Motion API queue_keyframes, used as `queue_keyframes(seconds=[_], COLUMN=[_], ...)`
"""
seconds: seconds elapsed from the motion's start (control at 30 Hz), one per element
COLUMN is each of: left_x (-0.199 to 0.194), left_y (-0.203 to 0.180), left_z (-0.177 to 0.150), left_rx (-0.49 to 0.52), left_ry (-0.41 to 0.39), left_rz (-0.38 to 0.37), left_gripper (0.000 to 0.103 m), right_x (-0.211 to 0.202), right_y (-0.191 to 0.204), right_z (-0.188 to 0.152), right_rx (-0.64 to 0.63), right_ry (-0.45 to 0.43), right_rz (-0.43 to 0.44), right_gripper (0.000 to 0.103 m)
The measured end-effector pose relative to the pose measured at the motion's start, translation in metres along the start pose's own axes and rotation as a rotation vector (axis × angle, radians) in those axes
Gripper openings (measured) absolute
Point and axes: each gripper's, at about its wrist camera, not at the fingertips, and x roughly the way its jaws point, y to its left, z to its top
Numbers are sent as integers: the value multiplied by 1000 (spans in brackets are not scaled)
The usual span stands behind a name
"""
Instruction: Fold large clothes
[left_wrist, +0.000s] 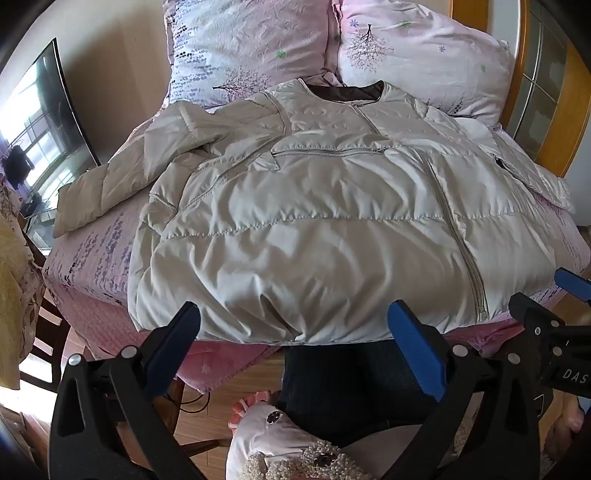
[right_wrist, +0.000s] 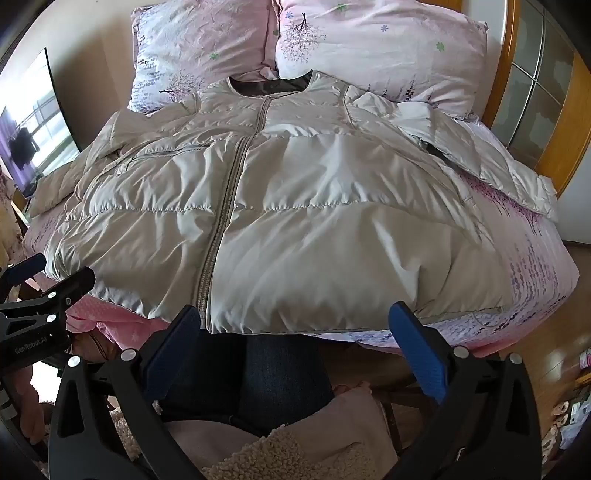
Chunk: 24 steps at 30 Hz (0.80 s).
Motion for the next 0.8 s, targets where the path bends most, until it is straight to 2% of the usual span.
queue_keyframes(seconds=[0.8], left_x=[0], left_y=[0], left_z=[0], left_rx=[2], left_ry=[-2], left_rz=[2], left_gripper=[101], right_x=[-1], right_y=[0], right_z=[-1], right_rx=[1], right_ry=[-7], right_rz=[1], right_gripper=[102])
